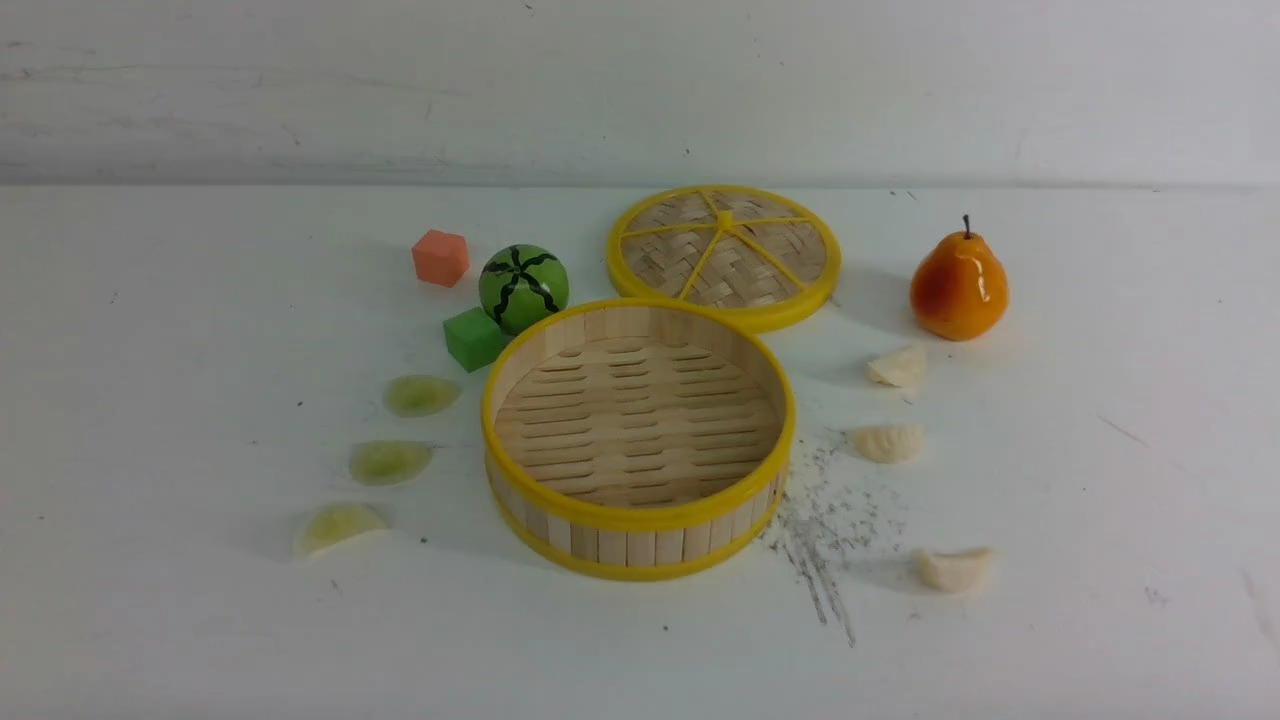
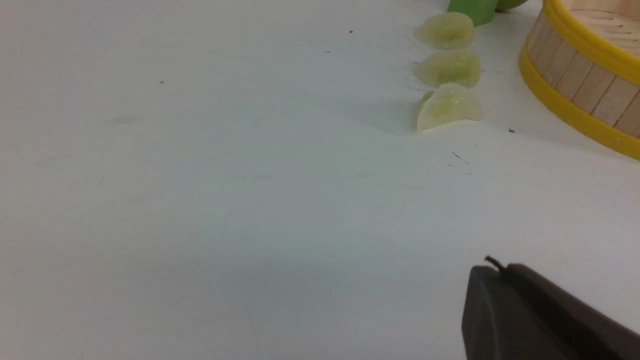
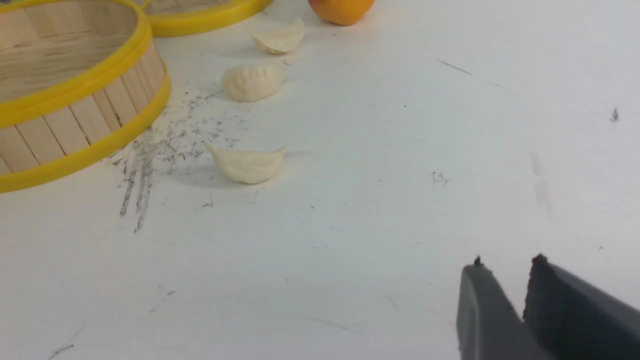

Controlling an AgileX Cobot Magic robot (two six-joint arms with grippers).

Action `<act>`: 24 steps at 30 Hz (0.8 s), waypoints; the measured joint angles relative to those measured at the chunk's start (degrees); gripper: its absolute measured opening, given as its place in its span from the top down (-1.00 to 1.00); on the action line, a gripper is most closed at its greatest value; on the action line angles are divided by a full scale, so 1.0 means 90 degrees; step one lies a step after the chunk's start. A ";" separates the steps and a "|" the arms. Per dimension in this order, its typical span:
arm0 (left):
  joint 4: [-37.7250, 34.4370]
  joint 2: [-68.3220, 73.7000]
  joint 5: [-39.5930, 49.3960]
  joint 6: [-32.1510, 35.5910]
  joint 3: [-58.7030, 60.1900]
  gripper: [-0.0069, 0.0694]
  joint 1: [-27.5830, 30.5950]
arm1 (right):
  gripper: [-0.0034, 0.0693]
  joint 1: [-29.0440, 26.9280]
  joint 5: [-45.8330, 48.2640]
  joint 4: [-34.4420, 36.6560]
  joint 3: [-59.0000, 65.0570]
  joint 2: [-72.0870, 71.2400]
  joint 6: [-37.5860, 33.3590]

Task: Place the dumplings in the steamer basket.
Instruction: Use the left arm to grab a dumpling

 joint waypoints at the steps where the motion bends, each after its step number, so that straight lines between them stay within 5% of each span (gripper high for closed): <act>1: 0.0000 0.0000 0.0000 0.0000 0.0000 0.85 0.0000 | 0.54 0.0000 0.0000 0.0000 0.0000 0.0000 0.0000; 24: 0.0000 0.0000 0.0000 0.0000 0.0000 0.79 0.0000 | 0.50 0.0000 0.0000 0.0000 0.0000 0.0000 0.0000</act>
